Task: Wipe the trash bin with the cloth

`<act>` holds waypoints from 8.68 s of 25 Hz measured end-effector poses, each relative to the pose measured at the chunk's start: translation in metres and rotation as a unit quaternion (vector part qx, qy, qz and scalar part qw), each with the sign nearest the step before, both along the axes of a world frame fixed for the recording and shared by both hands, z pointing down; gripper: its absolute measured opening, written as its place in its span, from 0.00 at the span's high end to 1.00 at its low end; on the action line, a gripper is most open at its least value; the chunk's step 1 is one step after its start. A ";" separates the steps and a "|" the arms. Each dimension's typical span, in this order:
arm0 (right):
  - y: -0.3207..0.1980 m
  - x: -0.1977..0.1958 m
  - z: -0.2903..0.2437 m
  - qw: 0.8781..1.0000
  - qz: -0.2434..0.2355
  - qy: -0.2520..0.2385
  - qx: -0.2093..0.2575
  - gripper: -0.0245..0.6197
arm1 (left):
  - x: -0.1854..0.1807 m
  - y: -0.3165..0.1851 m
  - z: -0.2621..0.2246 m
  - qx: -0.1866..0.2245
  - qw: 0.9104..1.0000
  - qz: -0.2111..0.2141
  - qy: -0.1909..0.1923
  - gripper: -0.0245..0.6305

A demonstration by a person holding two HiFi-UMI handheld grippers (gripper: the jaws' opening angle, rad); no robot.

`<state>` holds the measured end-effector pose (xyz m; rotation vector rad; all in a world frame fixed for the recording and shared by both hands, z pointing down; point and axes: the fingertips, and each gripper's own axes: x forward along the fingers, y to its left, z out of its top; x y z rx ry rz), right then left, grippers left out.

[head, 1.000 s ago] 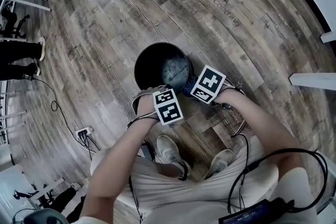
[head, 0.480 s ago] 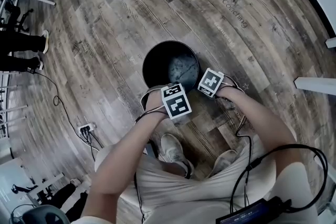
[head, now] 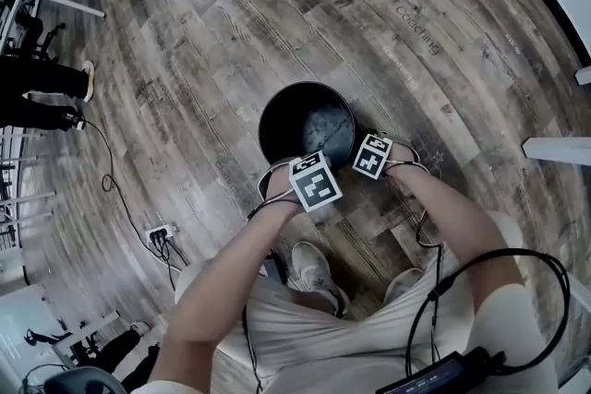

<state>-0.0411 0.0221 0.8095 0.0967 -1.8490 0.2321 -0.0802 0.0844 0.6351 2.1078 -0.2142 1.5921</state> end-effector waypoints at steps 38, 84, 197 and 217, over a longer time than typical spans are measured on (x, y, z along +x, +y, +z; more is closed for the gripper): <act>0.016 0.008 -0.059 0.993 -0.004 -0.084 -0.084 0.78 | 0.044 -0.038 0.000 0.005 0.990 -0.141 0.008 0.91; 0.045 -0.011 -0.141 0.991 0.014 -0.098 -0.087 0.78 | 0.008 0.003 0.004 0.036 0.996 0.066 -0.057 0.91; 0.023 -0.024 -0.208 0.989 0.011 -0.098 -0.111 0.78 | -0.016 -0.002 0.001 -0.009 0.997 -0.051 -0.064 0.85; 0.044 -0.036 -0.013 0.989 0.038 -0.086 -0.116 0.78 | -0.010 -0.004 0.007 -0.015 0.998 -0.053 -0.043 0.91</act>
